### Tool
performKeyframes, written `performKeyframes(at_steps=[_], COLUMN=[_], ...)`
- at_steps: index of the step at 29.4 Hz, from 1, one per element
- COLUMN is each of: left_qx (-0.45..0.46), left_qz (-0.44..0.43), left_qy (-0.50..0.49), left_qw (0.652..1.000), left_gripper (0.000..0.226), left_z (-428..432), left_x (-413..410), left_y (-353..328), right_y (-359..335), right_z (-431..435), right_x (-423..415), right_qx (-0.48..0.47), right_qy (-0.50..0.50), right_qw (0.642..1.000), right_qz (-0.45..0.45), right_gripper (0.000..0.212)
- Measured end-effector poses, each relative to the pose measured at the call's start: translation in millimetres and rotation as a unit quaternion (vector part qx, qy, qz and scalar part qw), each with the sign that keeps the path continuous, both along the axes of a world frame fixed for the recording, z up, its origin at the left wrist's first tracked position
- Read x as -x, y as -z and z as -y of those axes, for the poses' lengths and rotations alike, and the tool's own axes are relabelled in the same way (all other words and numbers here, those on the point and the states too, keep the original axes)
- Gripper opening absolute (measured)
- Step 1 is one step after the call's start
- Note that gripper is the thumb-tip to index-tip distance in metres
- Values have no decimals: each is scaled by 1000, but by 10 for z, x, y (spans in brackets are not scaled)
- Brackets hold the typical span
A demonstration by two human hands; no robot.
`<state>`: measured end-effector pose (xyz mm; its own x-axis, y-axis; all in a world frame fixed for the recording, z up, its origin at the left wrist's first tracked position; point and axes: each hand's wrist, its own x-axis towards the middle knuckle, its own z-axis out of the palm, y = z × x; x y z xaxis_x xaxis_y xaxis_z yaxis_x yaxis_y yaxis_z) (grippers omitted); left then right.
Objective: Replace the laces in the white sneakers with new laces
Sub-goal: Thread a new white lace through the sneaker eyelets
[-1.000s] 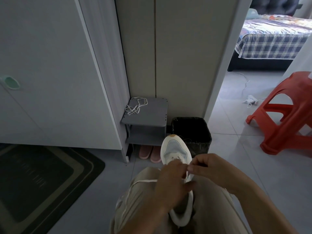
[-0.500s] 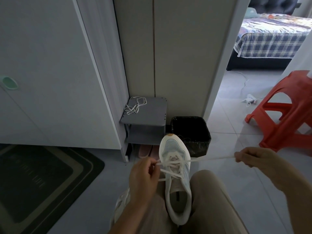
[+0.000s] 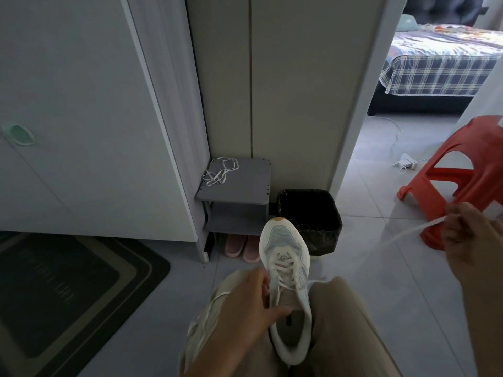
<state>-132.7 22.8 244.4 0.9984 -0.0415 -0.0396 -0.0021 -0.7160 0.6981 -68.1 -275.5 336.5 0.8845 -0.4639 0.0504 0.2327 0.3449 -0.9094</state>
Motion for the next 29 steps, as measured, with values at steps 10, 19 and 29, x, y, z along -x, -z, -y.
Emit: performKeyframes(at_steps=[10,19,29], left_qx=[237,338,344], left_qz=[-83,-126,-135], left_qy=[-115,-147,-157], left_qw=[961,921,916], left_gripper=[25,23,19], left_z=[-21,-55,-56], left_x=[40,14,11], left_y=[102,4,29], right_y=[608,977,1099], right_z=[-1118,-1498,-1494], right_x=[245,407,372], right_qx=[474,619,694], right_qy=[-292,-264,-201], right_qw=[828,739,682], right_qz=[-74,-3,114], right_gripper=[31,7,9])
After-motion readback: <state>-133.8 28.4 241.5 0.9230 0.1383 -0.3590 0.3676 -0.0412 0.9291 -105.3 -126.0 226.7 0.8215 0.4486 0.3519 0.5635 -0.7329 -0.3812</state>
